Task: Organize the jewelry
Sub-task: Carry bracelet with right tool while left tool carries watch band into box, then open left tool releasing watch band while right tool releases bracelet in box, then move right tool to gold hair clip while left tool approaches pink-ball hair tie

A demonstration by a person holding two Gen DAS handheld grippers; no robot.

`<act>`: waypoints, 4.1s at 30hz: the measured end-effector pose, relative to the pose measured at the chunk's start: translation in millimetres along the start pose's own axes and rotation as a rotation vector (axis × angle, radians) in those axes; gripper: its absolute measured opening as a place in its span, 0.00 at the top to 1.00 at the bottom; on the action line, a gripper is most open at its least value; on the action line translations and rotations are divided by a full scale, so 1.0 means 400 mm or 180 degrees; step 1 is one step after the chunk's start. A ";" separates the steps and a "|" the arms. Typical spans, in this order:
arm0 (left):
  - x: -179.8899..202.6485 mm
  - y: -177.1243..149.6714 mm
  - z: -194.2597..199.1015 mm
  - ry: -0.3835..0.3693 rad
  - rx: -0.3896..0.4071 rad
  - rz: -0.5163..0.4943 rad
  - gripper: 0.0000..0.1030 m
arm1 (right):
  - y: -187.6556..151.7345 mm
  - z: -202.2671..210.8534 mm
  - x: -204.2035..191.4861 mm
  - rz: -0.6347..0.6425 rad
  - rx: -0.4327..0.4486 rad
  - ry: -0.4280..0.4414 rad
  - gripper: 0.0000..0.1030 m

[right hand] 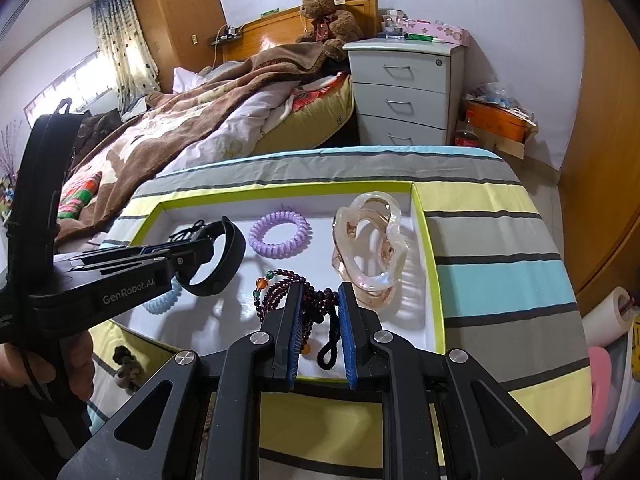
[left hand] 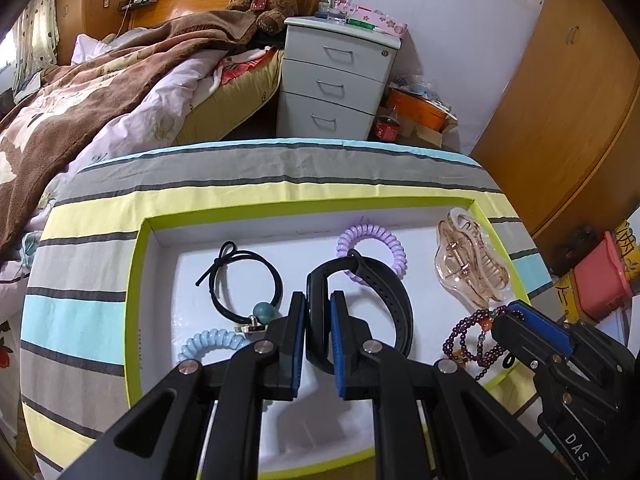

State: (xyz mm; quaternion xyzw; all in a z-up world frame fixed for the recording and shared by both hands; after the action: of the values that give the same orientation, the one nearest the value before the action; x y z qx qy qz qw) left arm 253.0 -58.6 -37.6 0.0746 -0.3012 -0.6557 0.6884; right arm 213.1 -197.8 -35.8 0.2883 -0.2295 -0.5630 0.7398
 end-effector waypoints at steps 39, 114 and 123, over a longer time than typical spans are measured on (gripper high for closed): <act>0.020 -0.028 -0.040 0.0088 -0.0079 -0.0071 0.77 | -0.039 -0.037 0.013 0.0261 -0.0319 -0.0332 0.81; -0.312 -0.254 0.283 0.0112 0.0501 0.0505 0.43 | -0.134 0.021 -0.267 0.0223 -0.0250 0.0239 0.62; -0.328 -0.259 0.277 0.0107 0.0473 0.0545 0.43 | -0.136 0.009 -0.288 0.0430 -0.0250 0.0167 0.62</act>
State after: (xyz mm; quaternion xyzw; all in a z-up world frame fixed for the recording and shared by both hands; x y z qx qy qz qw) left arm 112.8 84.7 -41.0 0.1104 -0.3427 -0.5690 0.7393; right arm 142.8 -98.1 -72.2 0.2575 -0.2067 -0.5126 0.7926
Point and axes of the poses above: each gripper's, at about its wrist camera, not at the fingertips, and z roughly against the way its jaws point, x to its right, y to its top, the point moved 4 cm from there along -z, roughly the way its jaws point, and after that the axes turned 15 degrees about z, right-handed, at the moved point
